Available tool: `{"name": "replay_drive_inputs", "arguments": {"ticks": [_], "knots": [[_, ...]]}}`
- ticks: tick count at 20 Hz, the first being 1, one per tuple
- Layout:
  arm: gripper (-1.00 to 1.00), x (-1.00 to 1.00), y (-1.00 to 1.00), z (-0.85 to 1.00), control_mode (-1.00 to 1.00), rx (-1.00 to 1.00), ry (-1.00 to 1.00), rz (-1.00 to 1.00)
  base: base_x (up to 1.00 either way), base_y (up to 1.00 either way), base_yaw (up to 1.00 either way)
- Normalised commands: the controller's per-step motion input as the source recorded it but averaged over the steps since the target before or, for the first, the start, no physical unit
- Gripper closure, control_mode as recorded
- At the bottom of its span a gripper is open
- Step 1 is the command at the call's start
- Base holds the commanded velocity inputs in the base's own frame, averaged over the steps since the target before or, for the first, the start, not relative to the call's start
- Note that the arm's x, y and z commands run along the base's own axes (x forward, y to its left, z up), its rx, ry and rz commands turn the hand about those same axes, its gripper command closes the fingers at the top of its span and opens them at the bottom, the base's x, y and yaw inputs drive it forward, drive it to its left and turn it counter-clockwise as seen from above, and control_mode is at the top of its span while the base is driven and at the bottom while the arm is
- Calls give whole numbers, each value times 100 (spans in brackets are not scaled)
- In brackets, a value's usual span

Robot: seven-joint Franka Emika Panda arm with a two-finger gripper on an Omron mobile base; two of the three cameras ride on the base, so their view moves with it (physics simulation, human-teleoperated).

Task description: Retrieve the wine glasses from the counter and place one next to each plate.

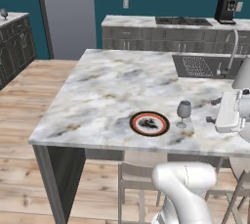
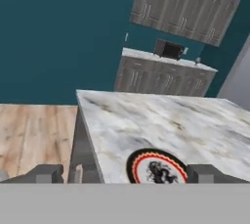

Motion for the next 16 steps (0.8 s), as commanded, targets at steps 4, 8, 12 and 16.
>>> {"name": "replay_drive_inputs", "arguments": {"ticks": [4,8,12,16], "knots": [[-100,-46,90,0,-100,5,-7,-33,0,0,0],[-100,0,0,0,100,0,0,0,-98,51,-32],[-100,0,0,0,100,0,0,0,-100,84,-24],[-100,0,0,0,100,0,0,0,-85,100,-9]]}}
